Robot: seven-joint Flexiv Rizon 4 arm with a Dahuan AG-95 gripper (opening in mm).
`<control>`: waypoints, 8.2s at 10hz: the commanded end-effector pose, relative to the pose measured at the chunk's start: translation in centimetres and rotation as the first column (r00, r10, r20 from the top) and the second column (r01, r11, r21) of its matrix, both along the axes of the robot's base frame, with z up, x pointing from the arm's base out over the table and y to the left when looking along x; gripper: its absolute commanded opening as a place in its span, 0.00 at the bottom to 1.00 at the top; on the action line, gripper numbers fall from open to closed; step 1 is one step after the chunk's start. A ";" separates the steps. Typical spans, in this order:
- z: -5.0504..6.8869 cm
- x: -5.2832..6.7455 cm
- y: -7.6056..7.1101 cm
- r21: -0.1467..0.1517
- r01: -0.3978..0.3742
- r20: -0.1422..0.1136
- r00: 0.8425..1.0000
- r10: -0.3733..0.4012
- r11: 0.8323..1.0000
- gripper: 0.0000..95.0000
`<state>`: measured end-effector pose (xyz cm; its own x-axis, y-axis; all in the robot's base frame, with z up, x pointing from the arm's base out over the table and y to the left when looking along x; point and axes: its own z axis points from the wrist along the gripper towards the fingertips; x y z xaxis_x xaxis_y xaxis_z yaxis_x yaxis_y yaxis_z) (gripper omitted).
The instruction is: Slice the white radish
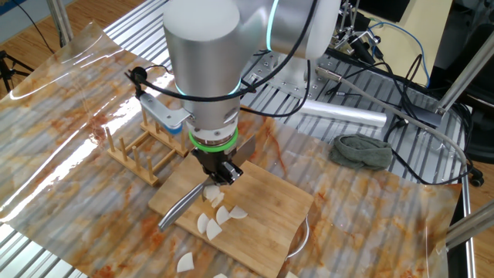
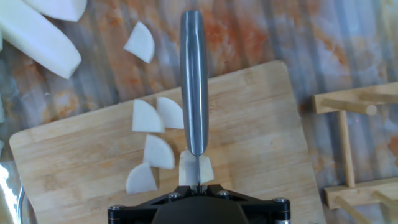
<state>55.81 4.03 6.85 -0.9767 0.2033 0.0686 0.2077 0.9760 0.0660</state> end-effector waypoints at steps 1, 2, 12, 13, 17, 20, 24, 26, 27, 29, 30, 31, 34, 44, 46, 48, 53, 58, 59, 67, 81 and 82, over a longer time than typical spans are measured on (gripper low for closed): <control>0.3 0.1 -0.2 -0.005 0.004 0.004 1.000 -0.004 1.000 0.00; 0.4 0.3 -0.2 -0.009 0.010 0.007 1.000 -0.010 1.000 0.00; 2.5 4.4 -1.0 -0.008 0.035 0.033 0.999 -0.035 0.999 0.00; 2.3 4.7 -1.0 -0.006 0.038 0.032 0.999 -0.038 0.999 0.00; 2.0 5.7 -1.2 -0.007 0.049 0.022 0.999 -0.048 0.999 0.00; 2.0 5.7 -1.1 -0.008 0.004 0.040 0.999 -0.004 1.000 0.00; 2.0 5.7 -0.8 0.019 -0.103 0.050 0.994 0.102 0.995 0.00; 2.1 5.6 -0.8 0.023 -0.108 0.058 0.993 0.107 0.994 0.00; 2.2 5.6 -0.8 0.018 -0.123 0.058 0.991 0.121 0.992 0.00; 3.1 5.1 -1.2 0.011 -0.144 0.036 0.989 0.143 0.990 0.00; 4.1 4.7 -1.7 0.009 -0.148 0.011 0.989 0.148 0.989 0.00; 4.8 4.3 -2.2 -0.004 -0.141 -0.007 0.990 0.141 0.990 0.00; 6.3 3.3 -4.1 -0.048 -0.152 -0.014 0.988 0.152 0.987 0.00; 7.7 3.1 -11.9 -0.071 -0.159 -0.028 0.987 0.157 0.985 0.00; 7.9 3.3 -13.3 -0.080 -0.163 -0.028 0.986 0.161 0.983 0.00; 7.9 3.6 -14.9 -0.079 -0.164 -0.040 0.986 0.161 0.983 0.00; 6.7 3.2 -17.5 -0.085 -0.168 -0.033 0.986 0.166 0.982 0.00; 5.7 2.8 -18.1 -0.087 -0.133 -0.022 0.991 0.132 0.987 0.00; 5.4 2.6 -18.2 -0.087 -0.131 -0.017 0.991 0.130 0.988 0.00; 2.7 1.0 -17.2 -0.083 -0.110 0.022 0.993 0.112 0.990 0.00; -2.5 1.5 -17.0 -0.063 -0.119 0.091 0.988 0.124 0.991 0.00; -2.7 1.6 -17.0 -0.060 -0.120 0.090 0.988 0.125 0.991 0.00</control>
